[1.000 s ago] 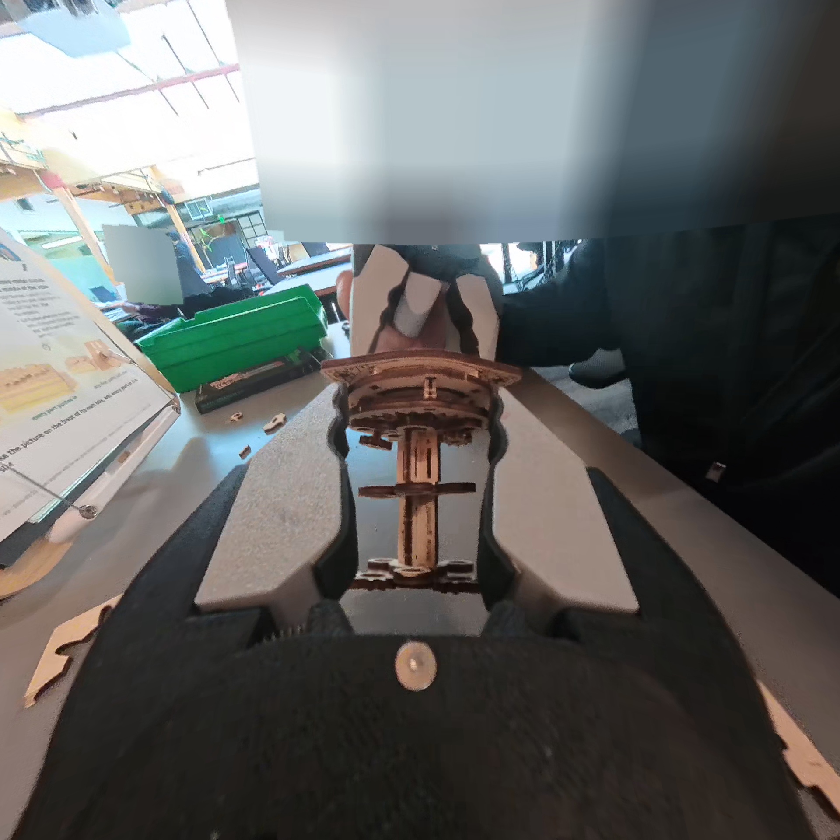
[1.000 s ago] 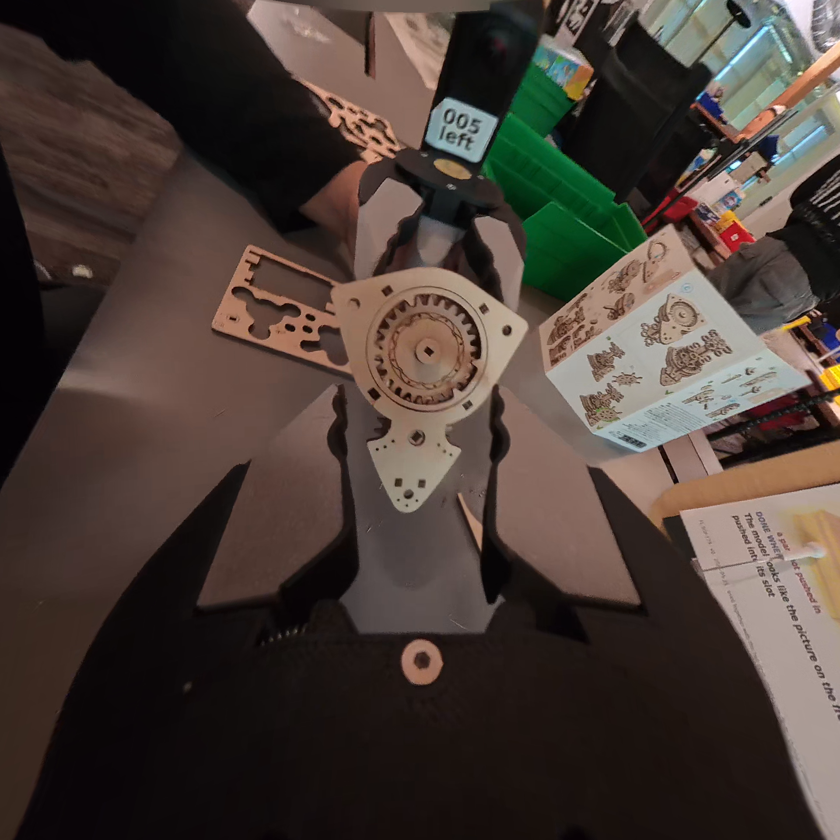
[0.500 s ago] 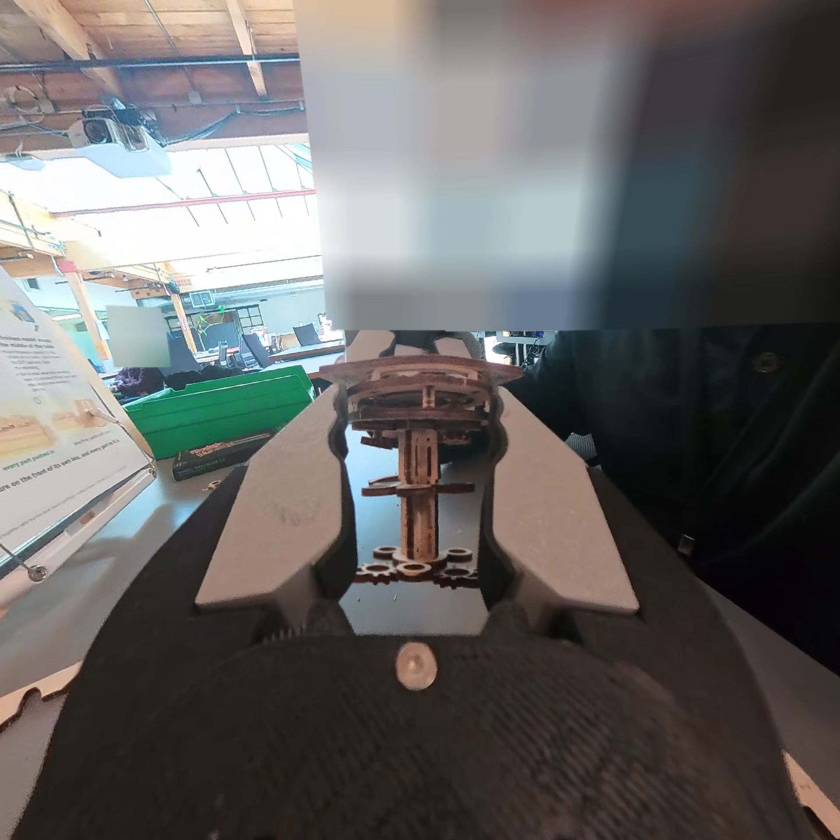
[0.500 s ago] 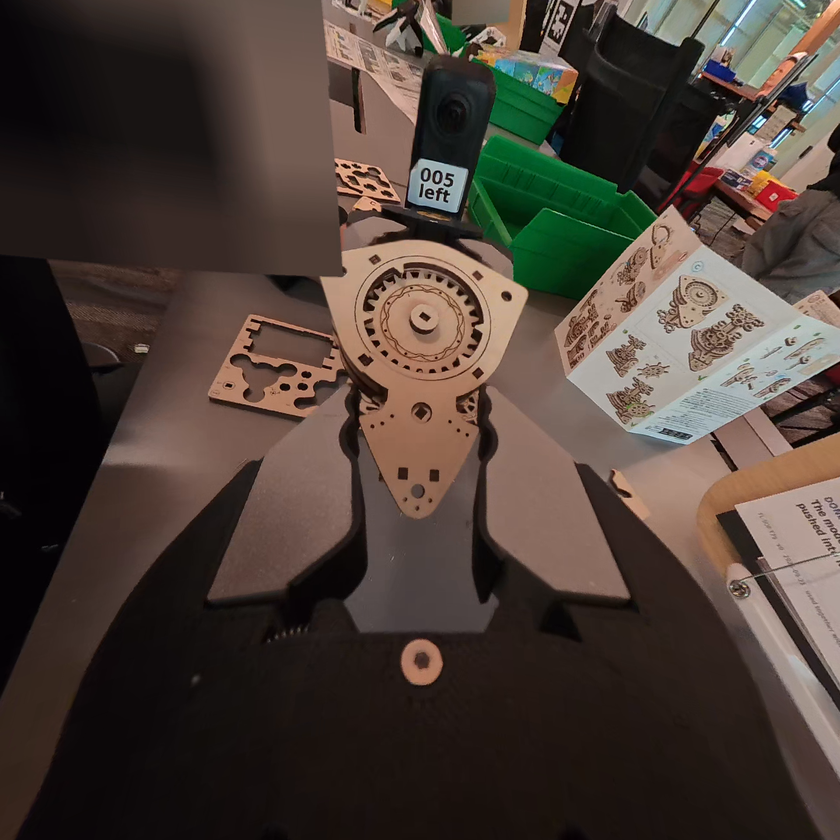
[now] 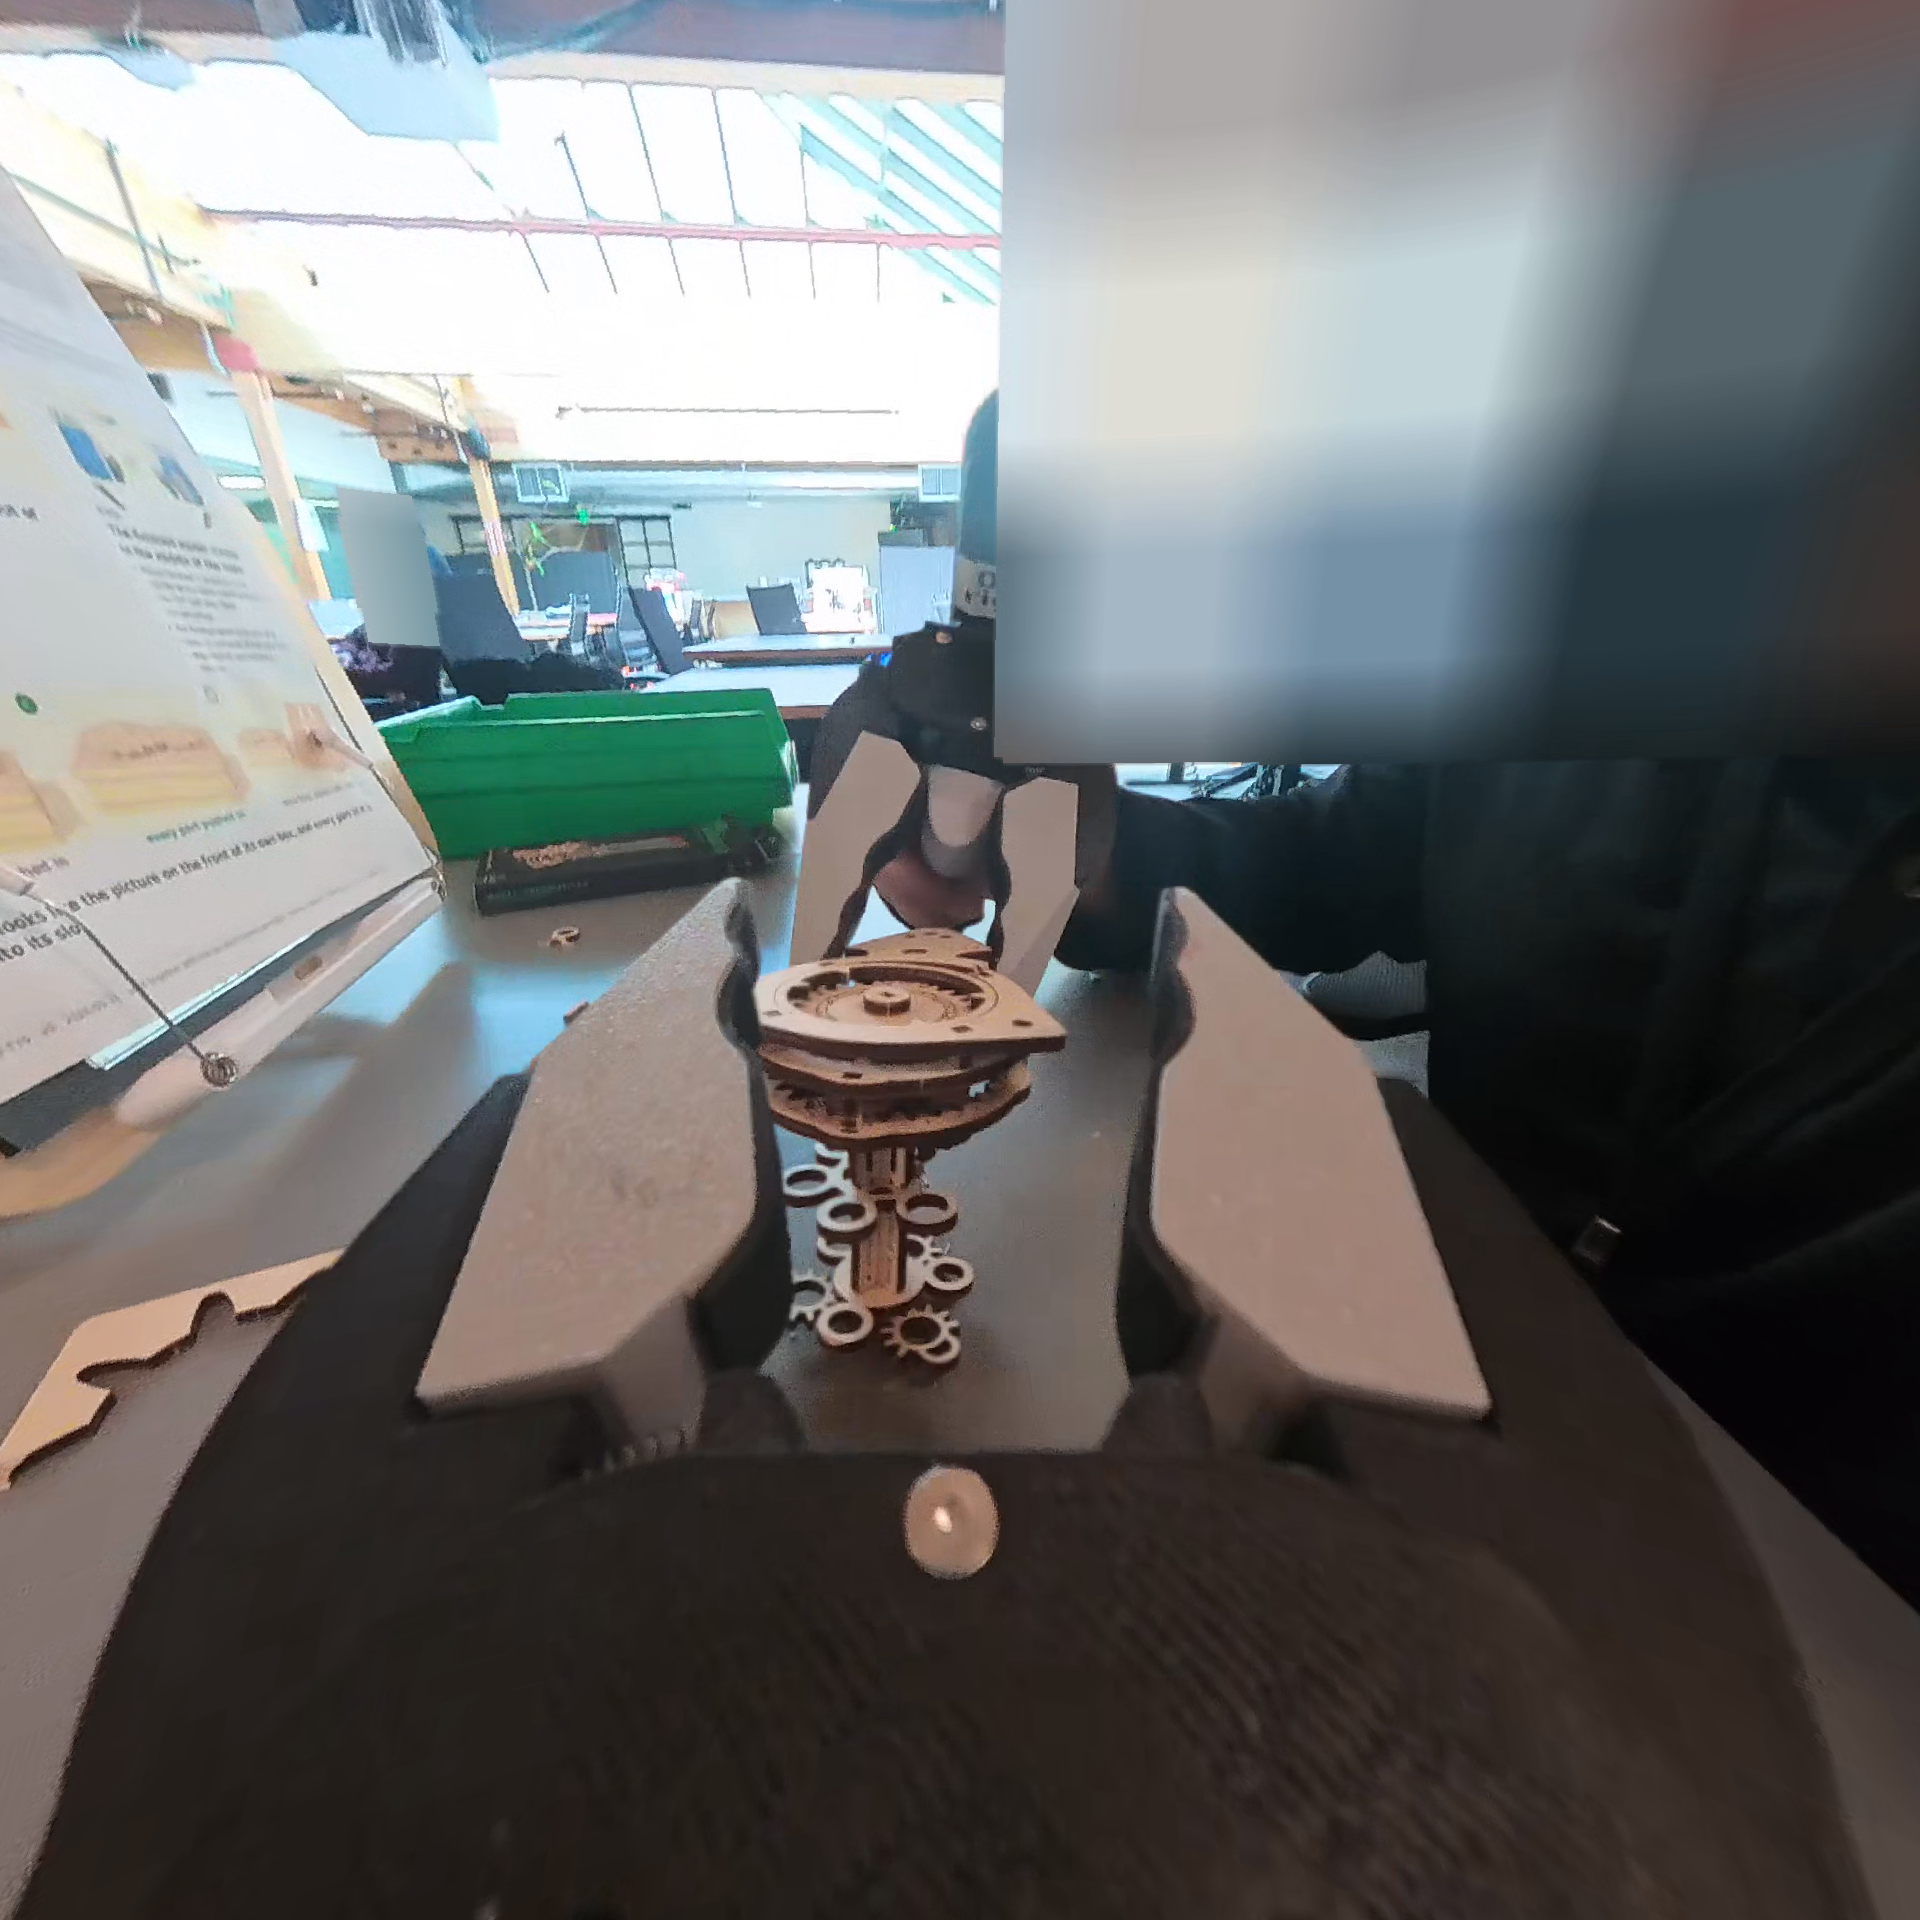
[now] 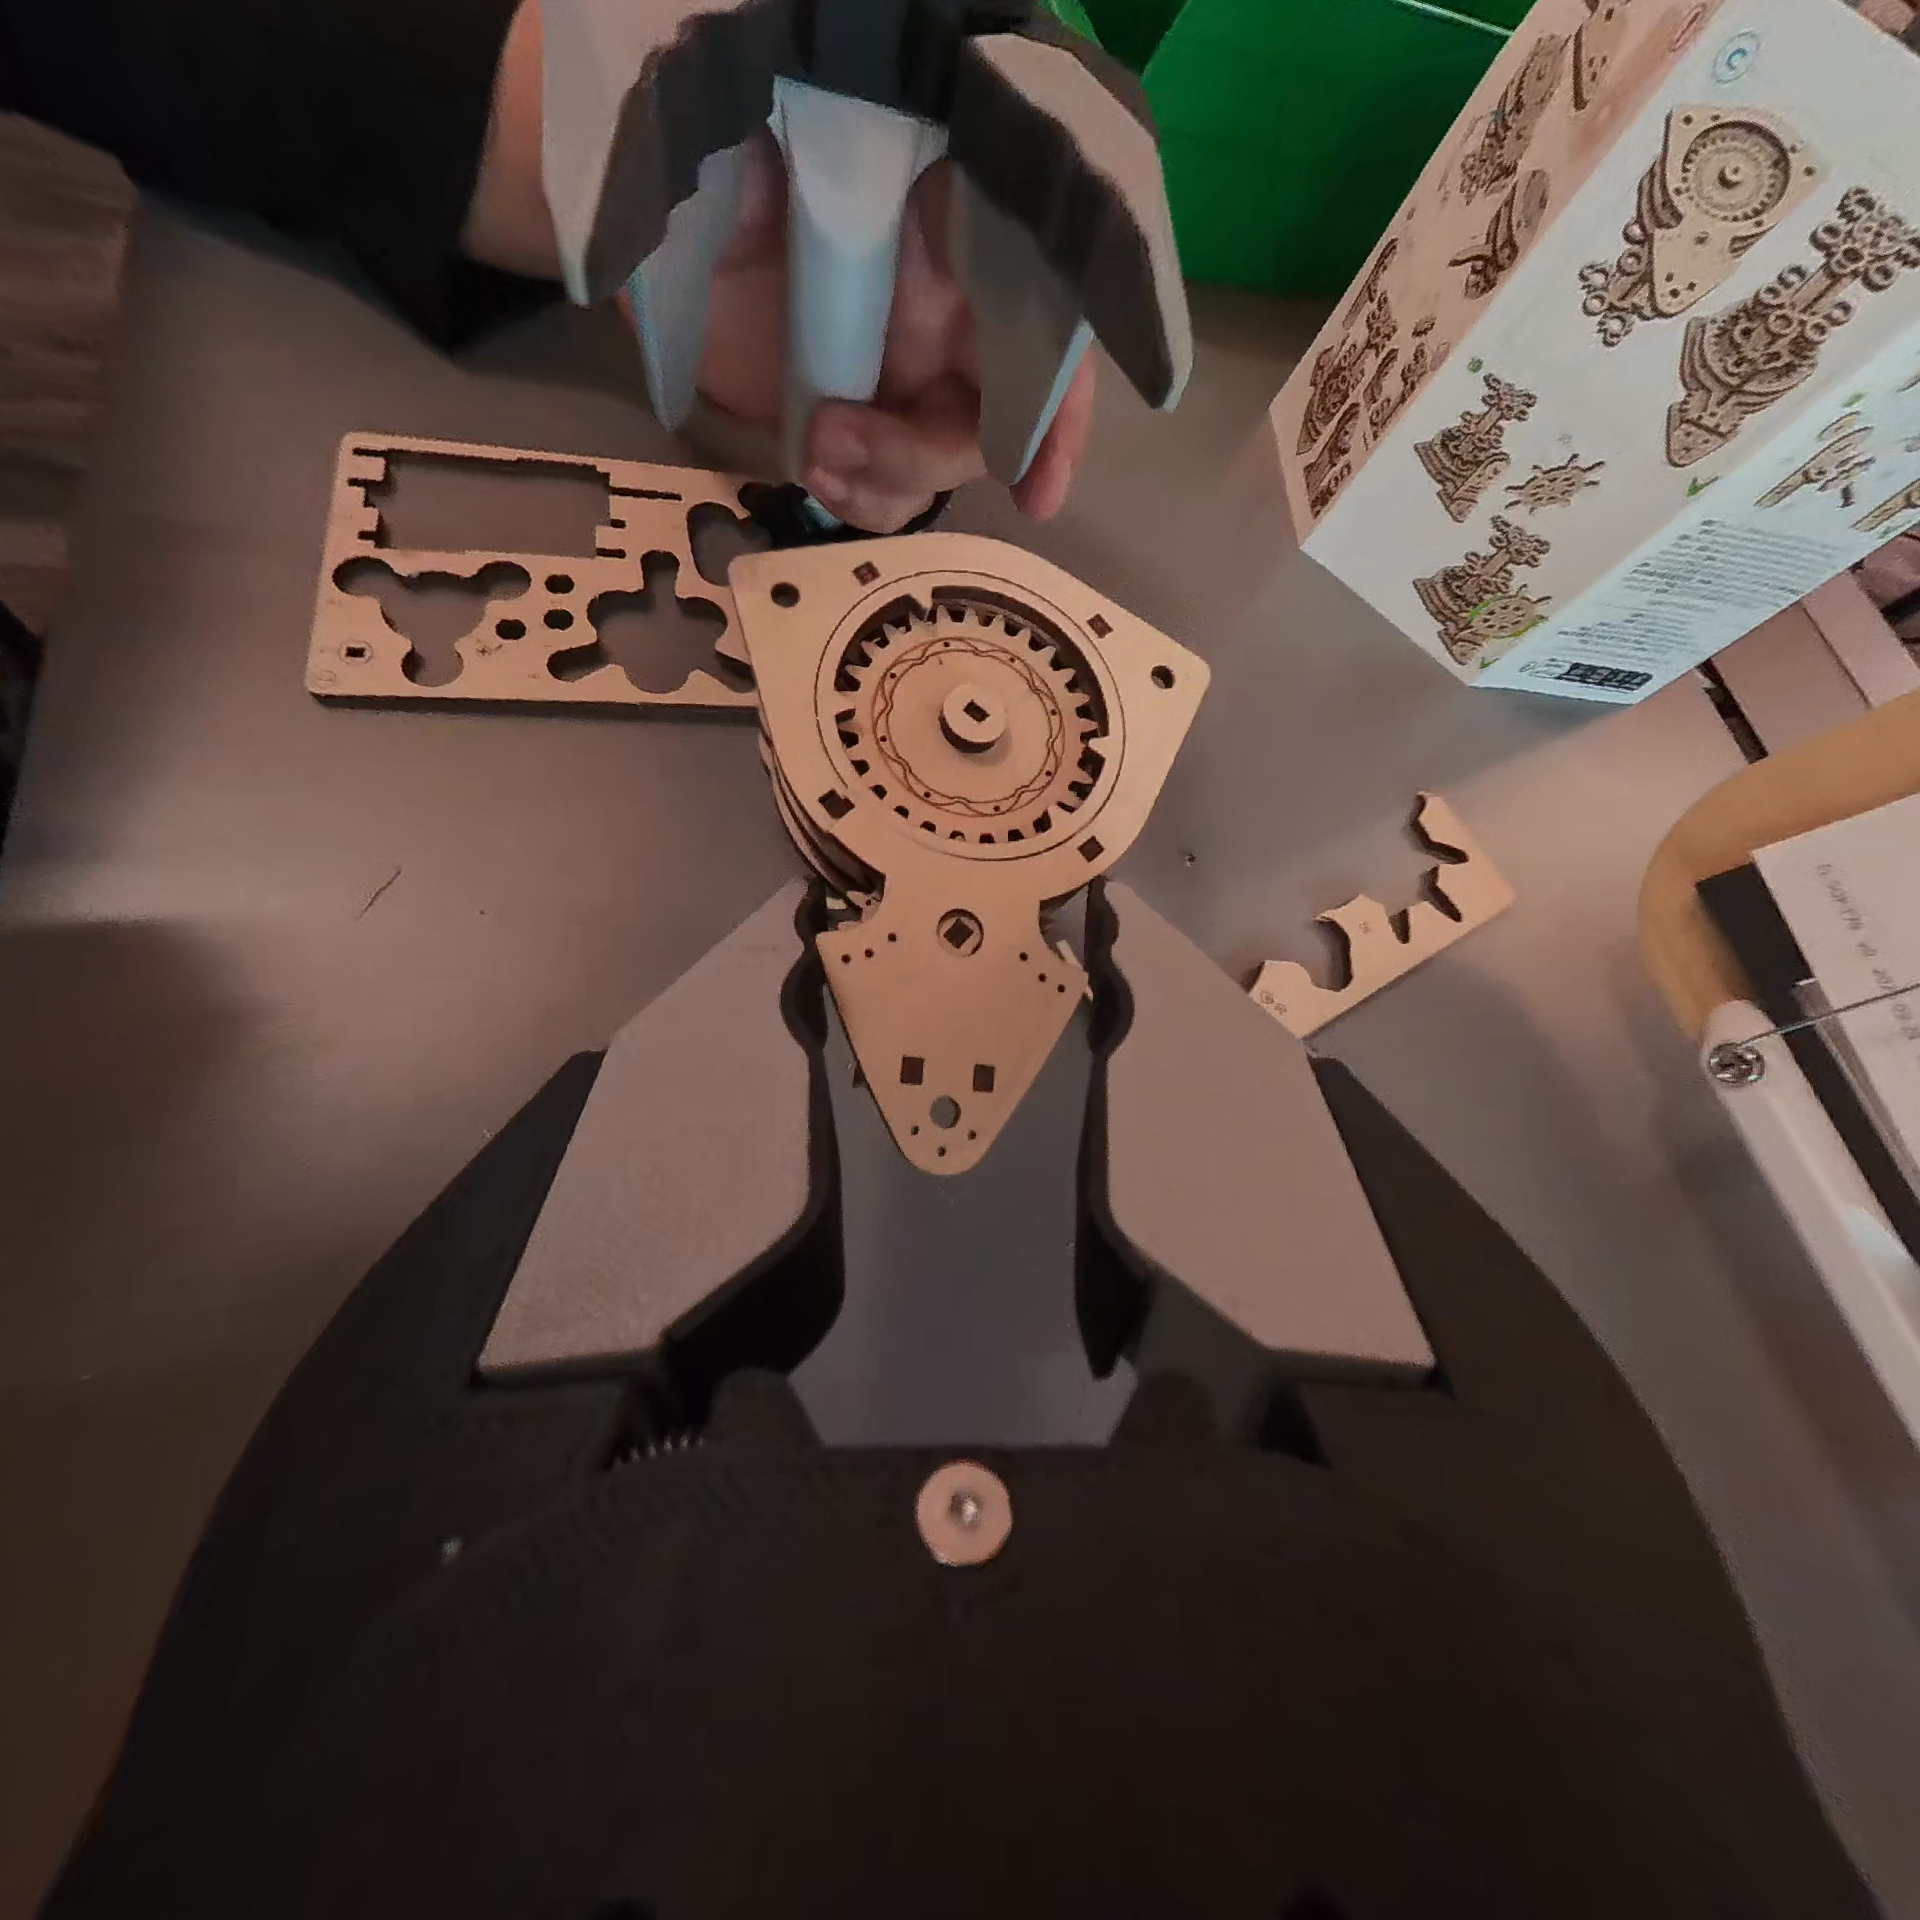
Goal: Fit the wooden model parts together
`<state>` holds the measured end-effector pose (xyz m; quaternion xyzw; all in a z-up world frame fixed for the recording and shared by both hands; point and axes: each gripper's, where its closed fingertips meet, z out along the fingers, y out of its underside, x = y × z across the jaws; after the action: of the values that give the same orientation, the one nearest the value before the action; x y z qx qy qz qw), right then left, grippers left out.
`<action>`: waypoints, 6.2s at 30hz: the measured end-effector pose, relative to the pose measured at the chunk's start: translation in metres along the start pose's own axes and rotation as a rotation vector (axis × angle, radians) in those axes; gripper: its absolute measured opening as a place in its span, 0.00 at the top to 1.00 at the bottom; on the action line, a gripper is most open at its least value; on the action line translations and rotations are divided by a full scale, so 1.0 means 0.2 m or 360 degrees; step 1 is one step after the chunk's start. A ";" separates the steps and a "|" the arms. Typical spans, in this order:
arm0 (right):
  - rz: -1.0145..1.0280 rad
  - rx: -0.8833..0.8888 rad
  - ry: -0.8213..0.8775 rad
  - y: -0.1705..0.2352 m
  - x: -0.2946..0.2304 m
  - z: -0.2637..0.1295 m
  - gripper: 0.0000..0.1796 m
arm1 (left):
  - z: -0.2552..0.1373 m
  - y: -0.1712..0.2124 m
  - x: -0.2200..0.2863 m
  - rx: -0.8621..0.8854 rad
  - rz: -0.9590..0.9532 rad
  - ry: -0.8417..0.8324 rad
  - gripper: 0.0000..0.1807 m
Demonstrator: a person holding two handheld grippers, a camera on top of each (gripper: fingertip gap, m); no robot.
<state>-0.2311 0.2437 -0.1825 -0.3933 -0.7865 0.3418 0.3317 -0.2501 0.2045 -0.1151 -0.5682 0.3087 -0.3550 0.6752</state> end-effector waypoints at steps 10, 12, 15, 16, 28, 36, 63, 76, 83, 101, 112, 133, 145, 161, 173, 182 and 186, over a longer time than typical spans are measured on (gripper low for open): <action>0.0059 0.0137 -0.0049 -0.05 0.01 -0.02 0.67 | -0.03 -0.03 -0.08 -0.0027 -0.0047 -0.0124 0.53; 0.0050 0.0258 -0.0084 -0.10 0.00 -0.08 0.63 | -0.06 -0.10 -0.07 0.0054 -0.0055 -0.0122 0.52; 0.0145 0.0636 -0.0159 -0.25 0.03 -0.27 0.56 | -0.13 -0.29 -0.08 0.0362 -0.0163 -0.0096 0.62; 0.0202 0.0781 -0.0178 -0.30 0.05 -0.34 0.55 | -0.16 -0.33 -0.08 0.0447 -0.0204 -0.0083 0.70; 0.0785 0.0473 0.0268 0.20 0.50 -0.39 0.61 | -0.18 0.26 -0.23 -0.0779 -0.0335 -0.0512 0.84; 0.0825 0.0316 0.0412 0.33 0.56 -0.34 0.65 | -0.25 0.30 -0.25 -0.0795 -0.0339 -0.0624 0.83; 0.0670 0.0124 0.0446 0.37 0.54 -0.22 0.72 | -0.39 0.22 -0.29 -0.0678 -0.0382 -0.0719 0.82; 0.0633 0.0083 0.0464 0.37 0.53 -0.20 0.74 | -0.39 0.25 -0.28 -0.0705 -0.0398 -0.0700 0.84; 0.0611 0.0080 0.0469 0.35 0.51 -0.20 0.75 | -0.39 0.25 -0.29 -0.0693 -0.0440 -0.0709 0.85; 0.0709 0.0141 0.0499 0.27 0.49 -0.23 0.76 | -0.40 0.24 -0.30 -0.0670 -0.0458 -0.0708 0.86; 0.0647 0.0132 0.0430 0.41 0.46 -0.35 0.76 | -0.42 0.22 -0.31 -0.0615 -0.0481 -0.0694 0.86; 0.0862 0.0313 0.0389 0.43 0.49 -0.46 0.75 | -0.38 0.16 -0.39 -0.0514 -0.0320 -0.0726 0.85; 0.0727 0.0326 0.0518 0.42 0.54 -0.48 0.76 | -0.37 0.16 -0.35 -0.0513 -0.0344 -0.0704 0.86; 0.0555 0.0424 0.0537 0.40 0.56 -0.50 0.75 | -0.36 0.17 -0.32 -0.0542 -0.0305 -0.0685 0.86; 0.0464 0.0450 0.0189 0.39 0.45 -0.43 0.71 | -0.40 0.14 -0.32 -0.0423 -0.0429 -0.0619 0.85; 0.0510 0.0495 -0.0008 0.36 0.38 -0.43 0.69 | -0.38 0.15 -0.29 -0.0492 -0.0343 -0.0603 0.85; 0.0544 0.0526 -0.0033 0.36 0.38 -0.44 0.68 | -0.39 0.14 -0.30 -0.0454 -0.0393 -0.0605 0.85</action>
<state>-0.1697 0.3652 -0.1718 -0.4575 -0.6452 0.5210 0.3209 -0.3439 0.2146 -0.1552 -0.7473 0.1516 -0.2746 0.5859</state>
